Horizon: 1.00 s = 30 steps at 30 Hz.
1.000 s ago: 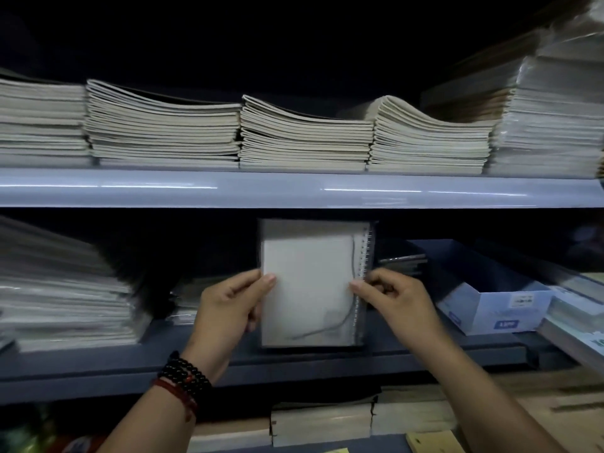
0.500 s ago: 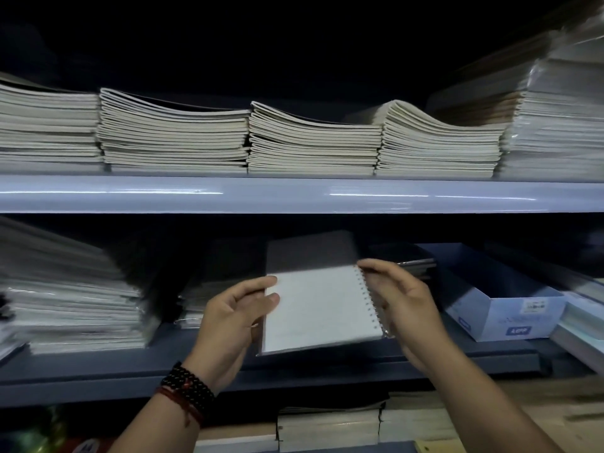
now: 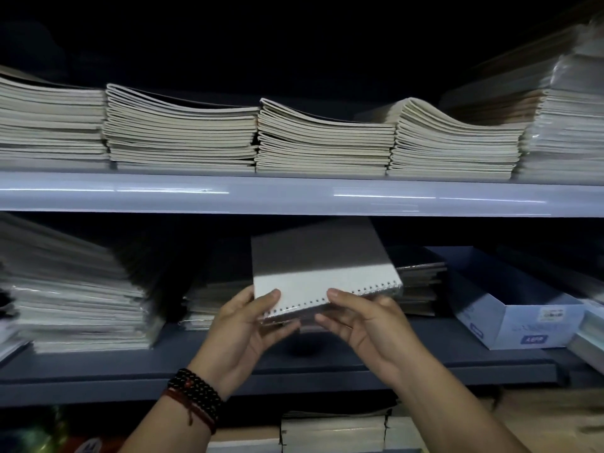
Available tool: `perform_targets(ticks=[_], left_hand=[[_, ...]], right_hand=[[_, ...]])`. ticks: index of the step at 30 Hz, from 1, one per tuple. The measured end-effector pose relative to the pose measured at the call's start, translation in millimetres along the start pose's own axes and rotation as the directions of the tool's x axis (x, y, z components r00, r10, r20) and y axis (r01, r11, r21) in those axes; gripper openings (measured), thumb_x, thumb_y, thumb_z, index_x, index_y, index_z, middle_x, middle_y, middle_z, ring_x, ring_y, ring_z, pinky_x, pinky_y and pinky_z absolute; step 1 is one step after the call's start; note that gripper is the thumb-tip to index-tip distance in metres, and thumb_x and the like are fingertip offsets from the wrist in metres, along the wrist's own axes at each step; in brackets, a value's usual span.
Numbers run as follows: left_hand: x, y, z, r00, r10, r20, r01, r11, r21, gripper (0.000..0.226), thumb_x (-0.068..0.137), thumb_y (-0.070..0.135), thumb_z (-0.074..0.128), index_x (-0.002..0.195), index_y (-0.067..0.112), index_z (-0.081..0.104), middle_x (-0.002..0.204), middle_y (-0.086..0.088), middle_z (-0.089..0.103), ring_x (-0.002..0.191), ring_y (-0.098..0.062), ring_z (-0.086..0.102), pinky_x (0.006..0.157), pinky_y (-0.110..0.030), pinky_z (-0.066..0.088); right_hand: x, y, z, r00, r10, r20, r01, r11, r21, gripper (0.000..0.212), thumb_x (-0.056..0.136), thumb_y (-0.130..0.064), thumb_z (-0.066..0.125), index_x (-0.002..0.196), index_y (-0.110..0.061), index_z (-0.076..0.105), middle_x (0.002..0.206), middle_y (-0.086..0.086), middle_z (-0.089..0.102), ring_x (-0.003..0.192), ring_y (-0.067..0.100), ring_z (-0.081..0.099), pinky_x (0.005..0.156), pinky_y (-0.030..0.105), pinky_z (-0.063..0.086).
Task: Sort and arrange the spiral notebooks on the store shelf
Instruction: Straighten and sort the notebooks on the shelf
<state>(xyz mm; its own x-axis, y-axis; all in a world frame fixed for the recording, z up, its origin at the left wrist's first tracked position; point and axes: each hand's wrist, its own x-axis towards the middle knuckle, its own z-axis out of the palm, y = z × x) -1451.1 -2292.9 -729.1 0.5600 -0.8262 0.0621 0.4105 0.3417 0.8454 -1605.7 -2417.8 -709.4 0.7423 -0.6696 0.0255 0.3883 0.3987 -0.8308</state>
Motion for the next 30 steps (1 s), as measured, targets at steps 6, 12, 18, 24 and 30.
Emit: perform_targets(ticks=[6,12,18,24,30], left_hand=[[7,16,-24,0.992,0.058,-0.113,-0.053,0.998,0.046,0.020,0.089,0.010,0.069,0.109,0.011,0.072,0.105,-0.007,0.072,0.071,-0.012,0.064,0.047,-0.023,0.046],[8,16,-18,0.995,0.002,-0.099,-0.009,0.997,-0.075,0.027,0.086,0.024,0.072,0.110,0.014,0.065,0.094,-0.004,0.072,0.070,-0.014,0.063,0.060,-0.025,0.052],[2,6,2,0.998,0.054,-0.045,-0.052,0.998,0.040,0.021,0.090,0.005,0.065,0.110,0.003,0.067,0.106,-0.010,0.076,0.087,-0.017,0.070,0.080,-0.032,0.054],[1,35,-32,0.965,0.161,-0.206,-0.135,0.982,0.133,0.010,0.086,0.008,0.069,0.081,0.007,0.061,0.083,-0.016,0.061,0.075,-0.024,0.057,0.071,-0.036,0.042],[1,47,-41,0.918,0.208,-0.339,-0.188,0.978,0.092,0.015,0.101,0.017,0.055,0.095,0.009,0.066,0.093,-0.011,0.075,0.072,-0.022,0.065,0.055,-0.029,0.052]], right_hand=[[3,-22,-9,0.997,0.011,-0.070,-0.019,0.994,-0.105,0.032,0.080,-0.020,0.075,0.110,-0.007,0.071,0.108,0.007,0.074,0.095,0.031,0.068,0.077,0.047,0.061],[-1,1,4,0.999,0.023,-0.045,-0.028,0.993,-0.116,0.031,0.088,0.001,0.067,0.118,-0.002,0.065,0.109,0.017,0.074,0.092,0.034,0.074,0.061,0.039,0.061],[2,17,28,1.000,0.006,-0.002,-0.006,0.998,-0.062,0.034,0.083,0.000,0.071,0.116,-0.007,0.067,0.113,0.016,0.074,0.103,0.031,0.071,0.083,0.048,0.059],[9,2,17,0.999,0.025,-0.048,-0.037,0.959,-0.280,0.019,0.091,-0.006,0.067,0.106,0.005,0.065,0.105,0.023,0.073,0.089,0.036,0.072,0.060,0.039,0.060],[26,7,37,0.993,-0.026,-0.114,0.008,0.988,-0.152,0.007,0.091,0.004,0.064,0.089,0.004,0.058,0.096,0.025,0.062,0.080,0.032,0.070,0.059,0.037,0.061]])
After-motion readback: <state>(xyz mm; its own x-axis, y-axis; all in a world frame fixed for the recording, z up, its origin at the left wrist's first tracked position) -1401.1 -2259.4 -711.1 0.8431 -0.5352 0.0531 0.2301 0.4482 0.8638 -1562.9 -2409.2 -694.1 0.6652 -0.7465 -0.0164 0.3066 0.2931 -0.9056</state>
